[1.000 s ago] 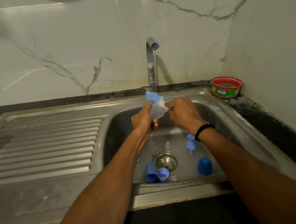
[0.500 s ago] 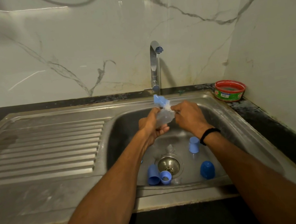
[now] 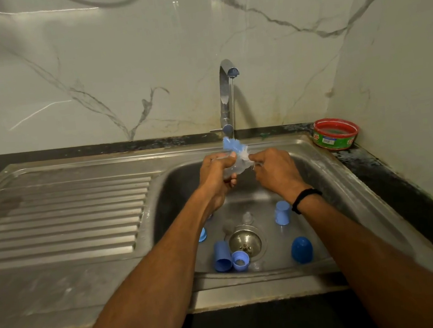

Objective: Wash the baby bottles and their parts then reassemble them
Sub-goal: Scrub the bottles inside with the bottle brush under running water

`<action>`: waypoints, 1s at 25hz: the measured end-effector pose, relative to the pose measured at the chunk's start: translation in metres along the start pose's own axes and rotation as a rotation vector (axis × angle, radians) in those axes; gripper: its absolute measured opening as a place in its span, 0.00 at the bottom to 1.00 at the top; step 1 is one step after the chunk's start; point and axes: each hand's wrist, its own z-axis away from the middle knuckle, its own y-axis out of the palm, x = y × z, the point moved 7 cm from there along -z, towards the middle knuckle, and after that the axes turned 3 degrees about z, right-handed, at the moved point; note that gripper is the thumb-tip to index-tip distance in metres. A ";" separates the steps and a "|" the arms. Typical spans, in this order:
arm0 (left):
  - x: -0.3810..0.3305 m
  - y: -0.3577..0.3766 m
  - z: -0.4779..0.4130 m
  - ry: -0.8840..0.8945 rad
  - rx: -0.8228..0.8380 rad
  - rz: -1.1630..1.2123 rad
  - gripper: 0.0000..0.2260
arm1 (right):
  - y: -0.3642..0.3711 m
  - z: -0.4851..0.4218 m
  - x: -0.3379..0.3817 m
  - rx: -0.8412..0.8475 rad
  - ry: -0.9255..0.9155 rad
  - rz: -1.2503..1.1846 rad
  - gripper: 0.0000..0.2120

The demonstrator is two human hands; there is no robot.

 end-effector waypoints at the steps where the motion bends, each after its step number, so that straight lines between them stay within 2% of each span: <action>1: 0.000 -0.004 -0.002 0.001 -0.029 0.002 0.12 | 0.002 0.001 0.001 0.019 0.000 0.008 0.16; 4: -0.002 -0.029 -0.006 0.008 -0.232 0.090 0.10 | 0.006 0.005 0.014 0.053 -0.051 -0.014 0.17; 5: -0.002 -0.030 -0.006 0.008 -0.240 0.103 0.11 | 0.004 0.005 0.018 0.025 -0.070 -0.011 0.17; 8: -0.001 -0.018 -0.003 0.017 -0.194 0.104 0.15 | -0.002 0.001 0.018 -0.051 -0.077 0.022 0.17; 12: -0.010 -0.024 -0.005 0.030 -0.184 0.043 0.15 | -0.004 0.002 0.016 -0.030 -0.047 -0.026 0.17; 15: -0.006 -0.033 -0.008 0.017 -0.254 0.049 0.14 | 0.002 0.001 0.021 0.029 -0.093 -0.004 0.17; 18: -0.002 -0.019 -0.005 -0.015 -0.168 0.009 0.14 | -0.001 0.001 0.020 -0.009 -0.061 0.046 0.17; 25: -0.001 -0.021 -0.005 -0.039 -0.196 0.033 0.14 | -0.009 0.006 0.019 0.003 -0.085 0.051 0.16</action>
